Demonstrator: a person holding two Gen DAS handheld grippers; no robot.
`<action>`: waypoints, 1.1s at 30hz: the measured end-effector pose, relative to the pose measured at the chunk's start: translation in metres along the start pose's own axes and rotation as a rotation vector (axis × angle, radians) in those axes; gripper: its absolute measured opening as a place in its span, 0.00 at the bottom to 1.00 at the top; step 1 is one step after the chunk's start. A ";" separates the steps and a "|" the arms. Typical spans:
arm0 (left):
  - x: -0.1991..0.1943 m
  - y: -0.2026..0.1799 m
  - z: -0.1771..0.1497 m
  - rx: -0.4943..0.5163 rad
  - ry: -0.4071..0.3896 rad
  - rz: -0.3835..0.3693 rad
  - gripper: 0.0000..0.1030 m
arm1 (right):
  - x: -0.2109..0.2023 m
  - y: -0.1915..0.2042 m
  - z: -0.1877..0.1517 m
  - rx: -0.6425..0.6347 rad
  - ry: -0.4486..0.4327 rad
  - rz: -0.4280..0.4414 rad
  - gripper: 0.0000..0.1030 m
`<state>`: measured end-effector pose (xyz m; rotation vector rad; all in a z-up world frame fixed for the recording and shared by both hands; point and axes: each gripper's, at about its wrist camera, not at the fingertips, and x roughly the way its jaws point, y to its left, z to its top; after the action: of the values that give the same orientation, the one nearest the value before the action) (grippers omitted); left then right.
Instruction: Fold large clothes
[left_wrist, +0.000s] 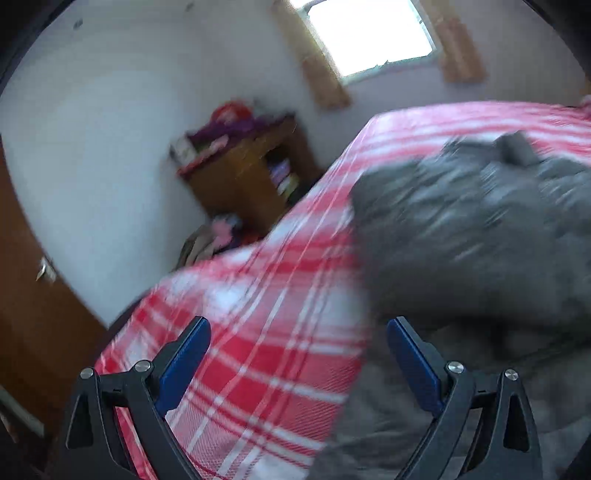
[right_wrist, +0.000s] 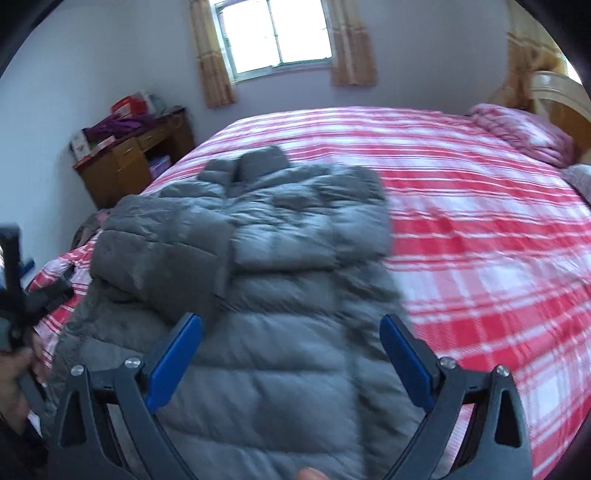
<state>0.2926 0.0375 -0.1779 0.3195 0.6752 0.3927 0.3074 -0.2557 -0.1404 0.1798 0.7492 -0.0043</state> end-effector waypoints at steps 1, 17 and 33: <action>0.008 0.002 -0.005 -0.004 0.017 0.012 0.94 | 0.009 0.008 0.005 0.003 0.014 0.019 0.96; 0.051 0.009 -0.024 -0.055 0.113 -0.024 0.94 | 0.061 0.039 0.013 -0.033 0.064 0.059 0.08; 0.052 0.011 -0.027 -0.076 0.116 -0.043 0.95 | 0.078 0.034 0.026 0.044 0.077 0.087 0.67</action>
<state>0.3094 0.0751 -0.2213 0.2108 0.7774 0.3968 0.3846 -0.2222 -0.1686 0.2560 0.8183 0.0693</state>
